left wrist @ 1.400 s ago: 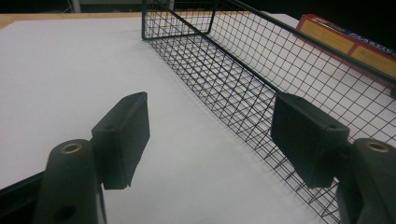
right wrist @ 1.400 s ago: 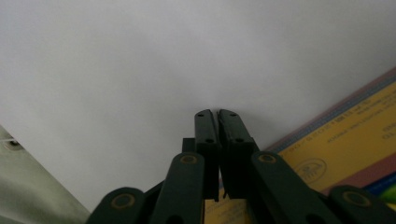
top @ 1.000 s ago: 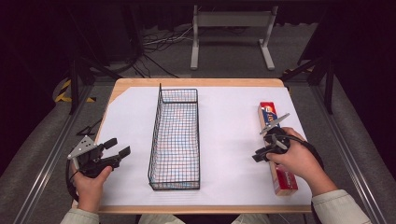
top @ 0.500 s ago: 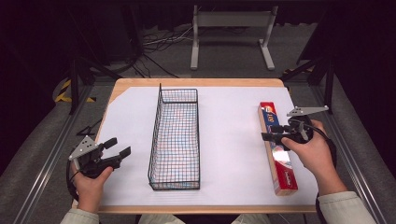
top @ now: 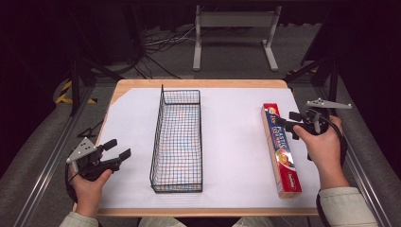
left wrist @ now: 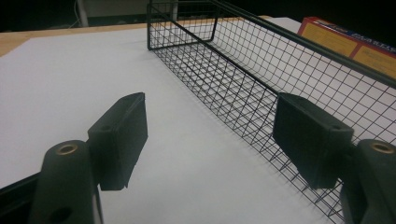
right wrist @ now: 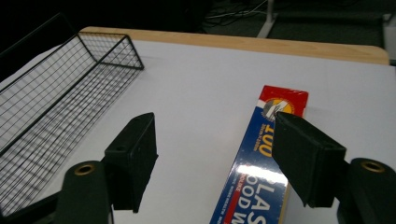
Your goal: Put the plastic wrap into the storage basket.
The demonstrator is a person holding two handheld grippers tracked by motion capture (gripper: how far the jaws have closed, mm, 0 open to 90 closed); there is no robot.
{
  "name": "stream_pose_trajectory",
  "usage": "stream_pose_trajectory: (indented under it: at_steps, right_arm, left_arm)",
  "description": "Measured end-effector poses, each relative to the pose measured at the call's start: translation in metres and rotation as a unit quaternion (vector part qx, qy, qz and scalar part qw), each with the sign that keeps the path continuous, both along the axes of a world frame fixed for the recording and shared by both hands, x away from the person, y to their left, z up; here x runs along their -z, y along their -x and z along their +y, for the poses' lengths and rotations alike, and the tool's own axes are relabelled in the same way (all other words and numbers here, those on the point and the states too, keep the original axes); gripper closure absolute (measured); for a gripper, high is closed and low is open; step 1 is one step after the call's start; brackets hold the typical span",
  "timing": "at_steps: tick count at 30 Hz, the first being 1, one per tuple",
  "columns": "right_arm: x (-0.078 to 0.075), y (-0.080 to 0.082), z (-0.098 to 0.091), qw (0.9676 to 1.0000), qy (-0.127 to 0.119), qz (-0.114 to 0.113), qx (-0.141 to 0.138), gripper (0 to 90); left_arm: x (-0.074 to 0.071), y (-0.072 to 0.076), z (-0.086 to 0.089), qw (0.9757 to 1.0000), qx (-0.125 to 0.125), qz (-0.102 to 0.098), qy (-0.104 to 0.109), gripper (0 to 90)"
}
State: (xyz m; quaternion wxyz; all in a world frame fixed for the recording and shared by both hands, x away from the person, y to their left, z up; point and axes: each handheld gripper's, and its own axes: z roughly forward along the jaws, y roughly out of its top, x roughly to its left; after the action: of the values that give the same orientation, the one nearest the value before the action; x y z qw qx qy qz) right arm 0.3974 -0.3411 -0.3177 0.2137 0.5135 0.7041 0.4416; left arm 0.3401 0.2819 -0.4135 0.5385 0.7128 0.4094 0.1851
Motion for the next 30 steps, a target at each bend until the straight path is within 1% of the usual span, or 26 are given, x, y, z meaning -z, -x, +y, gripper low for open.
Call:
stream_pose_trajectory:
  at_steps: [2, 3, 4, 6, 8, 9, 11, 13, 15, 16, 18, 22, 23, 25, 26, 27, 28, 30]
  right_arm:
    - [0.000, -0.001, 0.000, 0.9999, 0.002, 0.001, 0.015, 30.4]
    - [0.000, -0.002, 0.001, 0.9998, 0.003, 0.001, 0.020, 30.0]
    - [0.000, -0.004, 0.001, 0.9996, 0.005, -0.001, 0.029, 29.1]
    - [0.000, -0.007, 0.001, 0.9991, 0.006, 0.000, 0.041, 29.0]
    - [0.002, -0.010, 0.002, 0.9985, 0.007, 0.011, 0.052, 28.6]
    - [0.002, -0.010, 0.002, 0.9985, 0.007, 0.011, 0.052, 28.6]
    - [0.004, -0.016, 0.004, 0.9969, 0.023, 0.031, 0.068, 27.3]
    - [0.006, -0.020, 0.005, 0.9956, 0.029, 0.044, 0.078, 26.4]
    - [0.007, -0.026, 0.005, 0.9928, 0.036, 0.062, 0.096, 26.7]
    - [0.007, -0.026, 0.005, 0.9928, 0.036, 0.062, 0.096, 26.7]
    - [0.009, -0.029, 0.006, 0.9895, 0.045, 0.080, 0.111, 27.2]
    - [0.019, -0.035, 0.010, 0.9853, 0.058, 0.109, 0.118, 27.3]
    - [0.023, -0.037, 0.011, 0.9844, 0.056, 0.116, 0.120, 27.0]
    - [0.029, -0.039, 0.013, 0.9828, 0.059, 0.125, 0.123, 25.5]
    - [0.029, -0.039, 0.013, 0.9828, 0.059, 0.125, 0.123, 25.5]
    - [0.032, -0.040, 0.013, 0.9822, 0.062, 0.129, 0.122, 25.3]
    - [0.038, -0.041, 0.014, 0.9810, 0.067, 0.136, 0.122, 24.7]
    - [0.044, -0.041, 0.015, 0.9797, 0.075, 0.140, 0.123, 23.6]
  left_arm:
    - [-0.002, -0.002, 0.001, 0.9999, -0.003, 0.005, 0.015, 27.1]
    - [-0.002, -0.002, 0.001, 0.9999, -0.003, 0.005, 0.015, 27.1]
    - [-0.003, -0.001, 0.001, 0.9997, -0.005, 0.006, 0.024, 27.1]
    - [-0.004, -0.001, 0.001, 0.9997, -0.009, 0.005, 0.021, 27.1]
    - [-0.004, 0.000, 0.001, 0.9997, -0.010, 0.005, 0.022, 27.1]
    - [-0.004, 0.000, 0.001, 0.9997, -0.010, 0.005, 0.022, 27.1]
    - [-0.004, 0.000, 0.000, 0.9997, -0.011, 0.006, 0.021, 27.1]
    - [-0.005, 0.000, -0.001, 0.9997, -0.012, 0.004, 0.019, 27.1]
    - [-0.005, 0.001, -0.001, 0.9998, -0.011, 0.004, 0.015, 27.1]
    - [-0.005, 0.001, -0.002, 0.9998, -0.012, 0.003, 0.013, 27.1]
    - [-0.005, 0.003, -0.002, 0.9999, -0.012, 0.003, 0.008, 27.1]
    - [-0.004, 0.003, 0.000, 0.9999, -0.010, 0.000, 0.008, 27.1]
    - [-0.004, 0.004, 0.000, 0.9999, -0.010, 0.001, 0.009, 27.1]
    - [-0.004, 0.004, 0.001, 0.9999, -0.010, 0.000, 0.008, 27.1]
    - [-0.004, 0.004, 0.001, 0.9999, -0.010, 0.000, 0.008, 27.1]
    - [-0.004, 0.005, 0.002, 0.9999, -0.011, 0.000, 0.009, 27.1]
    - [-0.004, 0.005, 0.002, 0.9999, -0.011, -0.002, 0.008, 27.2]
    - [-0.004, 0.006, 0.002, 0.9999, -0.013, -0.001, 0.008, 27.2]
